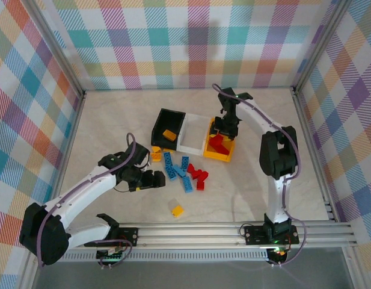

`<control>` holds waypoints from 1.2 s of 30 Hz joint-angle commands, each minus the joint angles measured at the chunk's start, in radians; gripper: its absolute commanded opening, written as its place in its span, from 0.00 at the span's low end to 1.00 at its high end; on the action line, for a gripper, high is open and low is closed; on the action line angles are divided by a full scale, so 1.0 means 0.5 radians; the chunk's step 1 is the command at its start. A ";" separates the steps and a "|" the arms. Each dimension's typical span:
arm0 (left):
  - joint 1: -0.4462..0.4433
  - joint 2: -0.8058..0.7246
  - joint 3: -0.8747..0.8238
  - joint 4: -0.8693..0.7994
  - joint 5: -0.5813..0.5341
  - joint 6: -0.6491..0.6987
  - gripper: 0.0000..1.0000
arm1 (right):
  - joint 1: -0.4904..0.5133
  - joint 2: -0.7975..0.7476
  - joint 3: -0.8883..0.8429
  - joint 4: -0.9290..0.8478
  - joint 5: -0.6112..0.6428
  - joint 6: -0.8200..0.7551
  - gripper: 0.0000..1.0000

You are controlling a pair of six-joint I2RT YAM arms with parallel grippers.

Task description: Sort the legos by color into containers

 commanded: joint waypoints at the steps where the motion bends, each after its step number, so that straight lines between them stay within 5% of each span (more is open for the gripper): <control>1: -0.027 0.025 -0.004 0.025 0.053 0.053 0.85 | 0.012 -0.262 -0.044 -0.085 -0.032 -0.029 0.60; 6: -0.122 0.058 0.010 0.036 0.057 0.133 0.84 | 0.140 -0.527 -0.263 -0.067 -0.212 -0.051 0.63; 16: -0.674 0.397 0.230 -0.060 -0.251 0.364 0.82 | 0.623 -1.245 -1.115 0.267 -0.427 0.298 0.66; 29: -1.063 0.763 0.302 0.077 -0.358 0.402 0.78 | 0.645 -2.174 -1.960 -0.143 -0.503 0.602 0.76; 36: -1.144 0.937 0.344 0.164 -0.319 0.421 0.76 | 0.643 -2.318 -2.035 -0.243 -0.415 0.646 0.77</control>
